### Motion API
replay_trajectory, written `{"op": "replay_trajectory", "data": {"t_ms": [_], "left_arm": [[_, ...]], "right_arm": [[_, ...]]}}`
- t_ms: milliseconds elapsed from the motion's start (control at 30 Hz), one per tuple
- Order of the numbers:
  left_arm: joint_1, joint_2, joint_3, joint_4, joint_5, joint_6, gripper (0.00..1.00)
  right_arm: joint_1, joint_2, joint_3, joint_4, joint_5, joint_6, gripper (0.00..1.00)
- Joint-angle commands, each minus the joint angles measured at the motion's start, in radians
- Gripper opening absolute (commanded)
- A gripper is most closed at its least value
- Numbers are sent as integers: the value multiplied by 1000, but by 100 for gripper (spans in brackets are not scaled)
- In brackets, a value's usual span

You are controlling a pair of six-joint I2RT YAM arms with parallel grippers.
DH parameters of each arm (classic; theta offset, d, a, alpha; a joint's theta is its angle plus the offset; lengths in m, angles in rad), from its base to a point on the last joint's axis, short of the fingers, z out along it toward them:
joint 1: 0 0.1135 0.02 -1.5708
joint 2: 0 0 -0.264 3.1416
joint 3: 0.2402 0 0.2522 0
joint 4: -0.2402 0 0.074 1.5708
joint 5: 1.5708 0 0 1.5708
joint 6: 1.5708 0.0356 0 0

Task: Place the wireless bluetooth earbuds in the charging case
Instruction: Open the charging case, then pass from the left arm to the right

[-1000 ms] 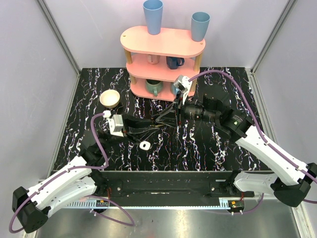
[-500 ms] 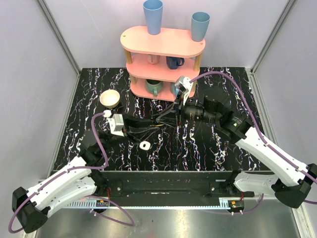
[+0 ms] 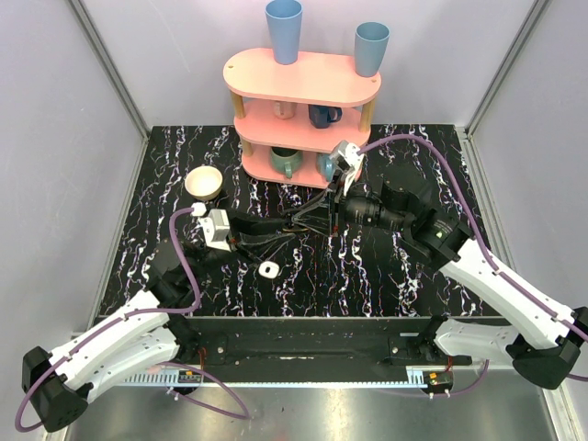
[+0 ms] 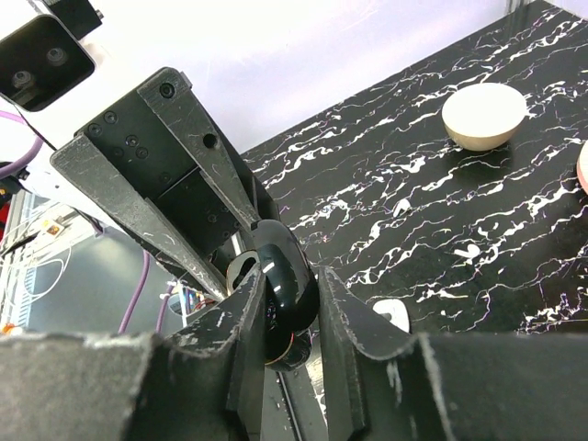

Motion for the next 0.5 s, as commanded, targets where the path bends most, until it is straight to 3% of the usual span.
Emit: {"op": "replay_trajectory", "data": {"t_ms": [0,233,300,367,467], "left_arm": [[11,-11,21,24,-94,7,35],[11,-3,18,30,-106,-2,41],[11,-2,20,28,-103,-2,40],[11,3,20,31,-96,-1,33],[11,10,23,42,-79,-5,32]], "right_arm": [[2,-48,-7,45,13,2,15],[1,-53,-13,66,4,7,15],[2,-54,-14,71,-2,7,15],[2,-50,-14,69,-6,10,15],[2,-45,-16,71,-10,14,15]]}}
